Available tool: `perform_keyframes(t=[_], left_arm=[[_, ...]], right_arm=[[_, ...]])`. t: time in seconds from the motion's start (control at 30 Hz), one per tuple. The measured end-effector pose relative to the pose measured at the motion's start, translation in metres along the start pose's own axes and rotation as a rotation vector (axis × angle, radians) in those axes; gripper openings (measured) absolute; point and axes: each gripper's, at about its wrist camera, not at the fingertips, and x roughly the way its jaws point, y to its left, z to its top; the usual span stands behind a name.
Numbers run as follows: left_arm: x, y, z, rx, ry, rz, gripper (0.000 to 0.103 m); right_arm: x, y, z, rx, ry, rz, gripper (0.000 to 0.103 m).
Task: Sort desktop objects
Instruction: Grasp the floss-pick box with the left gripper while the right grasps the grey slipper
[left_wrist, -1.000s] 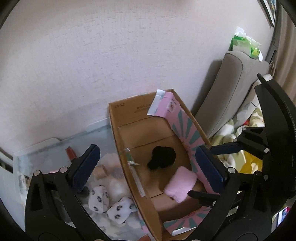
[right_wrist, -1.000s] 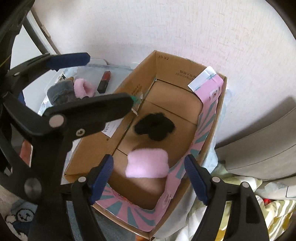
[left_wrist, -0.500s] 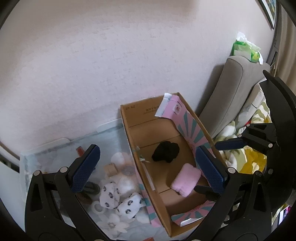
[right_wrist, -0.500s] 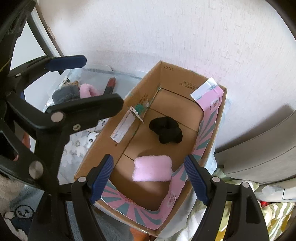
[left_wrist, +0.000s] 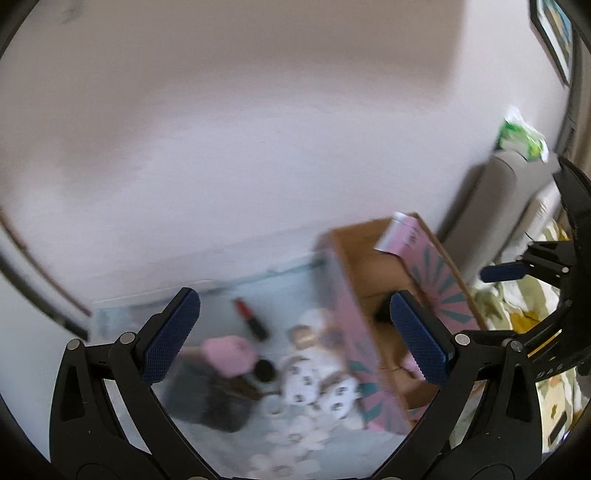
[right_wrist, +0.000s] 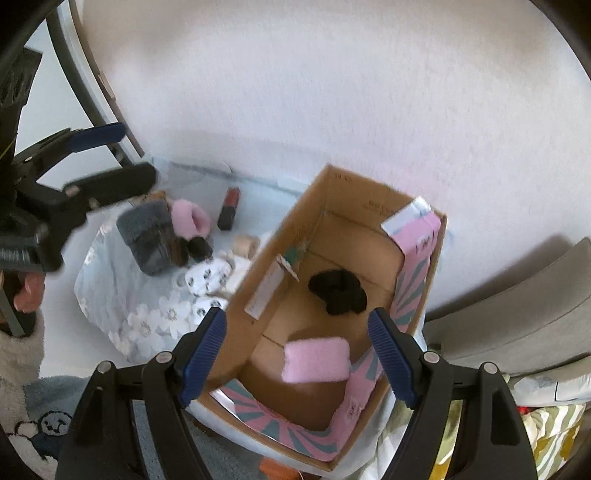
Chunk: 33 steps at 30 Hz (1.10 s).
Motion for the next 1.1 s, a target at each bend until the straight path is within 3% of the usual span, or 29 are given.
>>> perform_keyframes(t=[0.27,0.6,0.87,1.1], left_arm=[[-0.035,0.089,-0.018,-0.100,-0.027,0.113,0.103],[-0.055,0.182,-0.080,-0.267,-0.020,0.185,0.103],[-0.047,0.209,-0.147,-0.332,-0.035,0.229,0.102],[-0.006,0.225,-0.192,-0.356,-0.006,0.274,0.097]], right_arm=[[0.006,0.047,0.019,-0.102,-0.025,0.010,0.076],[0.044,0.115,0.037,-0.154,-0.035,0.095,0.076],[0.082,0.176,0.042,-0.186,-0.049,0.142,0.076],[0.124,0.211,0.043,-0.191,-0.052,0.132,0.075]])
